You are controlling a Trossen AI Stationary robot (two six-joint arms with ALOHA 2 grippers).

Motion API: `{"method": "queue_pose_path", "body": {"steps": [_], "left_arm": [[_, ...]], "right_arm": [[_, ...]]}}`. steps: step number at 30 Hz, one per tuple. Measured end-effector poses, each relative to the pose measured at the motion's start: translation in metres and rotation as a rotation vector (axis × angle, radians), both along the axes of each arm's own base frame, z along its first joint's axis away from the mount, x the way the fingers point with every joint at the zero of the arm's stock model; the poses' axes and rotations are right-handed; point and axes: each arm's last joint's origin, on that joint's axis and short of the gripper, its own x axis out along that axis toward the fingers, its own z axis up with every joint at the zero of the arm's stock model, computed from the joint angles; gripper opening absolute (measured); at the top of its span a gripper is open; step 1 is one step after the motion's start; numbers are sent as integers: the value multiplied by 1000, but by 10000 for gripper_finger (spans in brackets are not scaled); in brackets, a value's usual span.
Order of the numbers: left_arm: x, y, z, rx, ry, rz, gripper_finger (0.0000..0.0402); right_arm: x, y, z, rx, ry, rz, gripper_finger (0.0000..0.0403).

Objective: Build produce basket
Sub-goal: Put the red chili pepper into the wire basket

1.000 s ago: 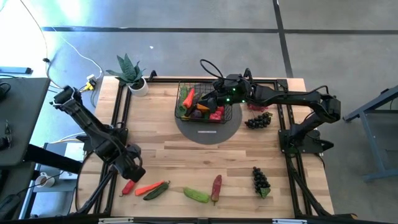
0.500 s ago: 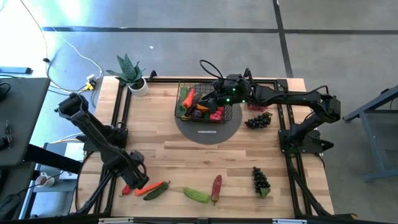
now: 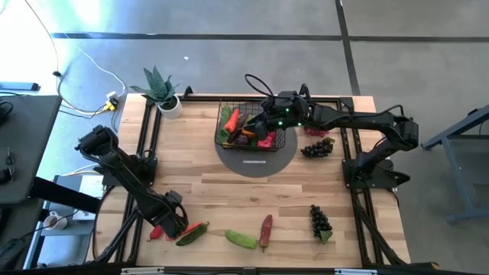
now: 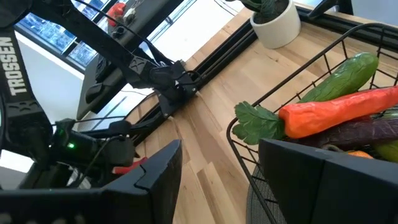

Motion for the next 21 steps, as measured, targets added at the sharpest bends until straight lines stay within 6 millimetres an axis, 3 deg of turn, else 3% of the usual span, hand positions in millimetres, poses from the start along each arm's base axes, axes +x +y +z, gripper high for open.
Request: {"method": "queue_pose_path", "body": {"steps": [8, 18, 21], "left_arm": [[2, -2, -15, 34, 57, 1, 219], [5, 2, -16, 36, 63, -63, 72], [7, 5, -16, 34, 62, -77, 45]], "right_arm": [[0, 1, 0, 13, -4, 33, 195], [3, 16, 0, -8, -12, 154, 195], [5, 23, 0, -24, -17, 207, 195]]}}
